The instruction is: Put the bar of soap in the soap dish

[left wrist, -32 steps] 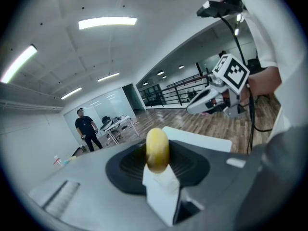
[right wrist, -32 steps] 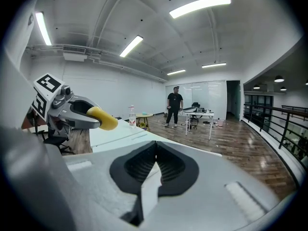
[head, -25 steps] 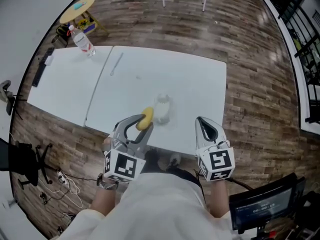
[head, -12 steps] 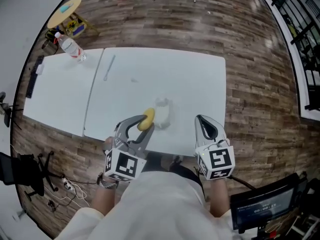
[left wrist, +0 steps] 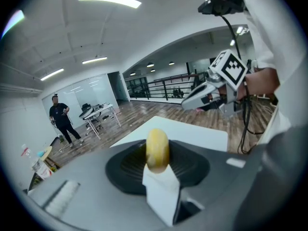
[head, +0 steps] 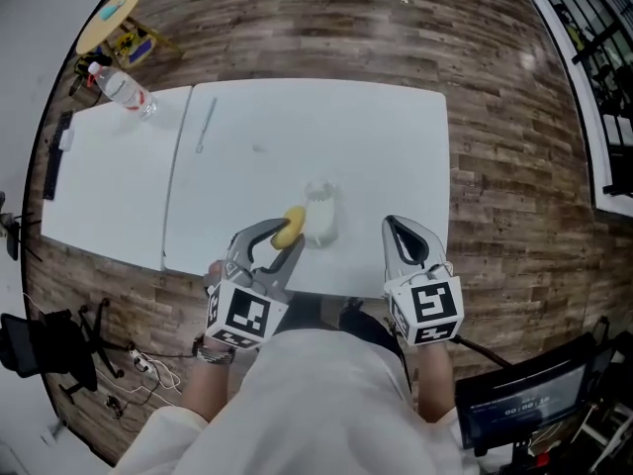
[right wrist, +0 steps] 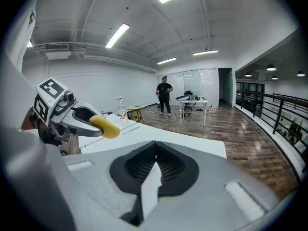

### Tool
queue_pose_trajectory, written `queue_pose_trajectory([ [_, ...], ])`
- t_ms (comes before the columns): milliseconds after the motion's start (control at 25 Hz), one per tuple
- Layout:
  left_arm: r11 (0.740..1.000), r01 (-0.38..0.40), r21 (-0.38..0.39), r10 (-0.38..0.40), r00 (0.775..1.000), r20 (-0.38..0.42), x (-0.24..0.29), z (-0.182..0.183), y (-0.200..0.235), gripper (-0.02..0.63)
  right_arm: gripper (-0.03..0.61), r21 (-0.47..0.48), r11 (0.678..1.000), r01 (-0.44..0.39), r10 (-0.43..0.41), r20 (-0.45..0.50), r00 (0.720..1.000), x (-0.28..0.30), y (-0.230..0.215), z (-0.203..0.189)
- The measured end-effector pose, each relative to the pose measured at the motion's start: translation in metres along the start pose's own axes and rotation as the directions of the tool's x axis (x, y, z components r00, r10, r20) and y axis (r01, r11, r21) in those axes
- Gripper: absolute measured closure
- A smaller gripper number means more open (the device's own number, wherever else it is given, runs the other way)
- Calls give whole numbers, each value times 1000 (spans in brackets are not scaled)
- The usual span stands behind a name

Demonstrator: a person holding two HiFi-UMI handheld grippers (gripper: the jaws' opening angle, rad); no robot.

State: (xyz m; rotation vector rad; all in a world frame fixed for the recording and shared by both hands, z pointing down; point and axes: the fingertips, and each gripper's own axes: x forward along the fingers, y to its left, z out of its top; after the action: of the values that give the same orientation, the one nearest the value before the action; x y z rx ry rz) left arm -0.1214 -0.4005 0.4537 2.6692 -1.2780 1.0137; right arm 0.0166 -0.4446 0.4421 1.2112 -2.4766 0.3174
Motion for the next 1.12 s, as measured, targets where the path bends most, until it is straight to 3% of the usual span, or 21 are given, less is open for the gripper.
queue_pose_trajectory([
  [1120,988,155,-5,-155,983,-103,49,-40,-9,482,575,69,997,15,-9,-96,995,25,-2,-31],
])
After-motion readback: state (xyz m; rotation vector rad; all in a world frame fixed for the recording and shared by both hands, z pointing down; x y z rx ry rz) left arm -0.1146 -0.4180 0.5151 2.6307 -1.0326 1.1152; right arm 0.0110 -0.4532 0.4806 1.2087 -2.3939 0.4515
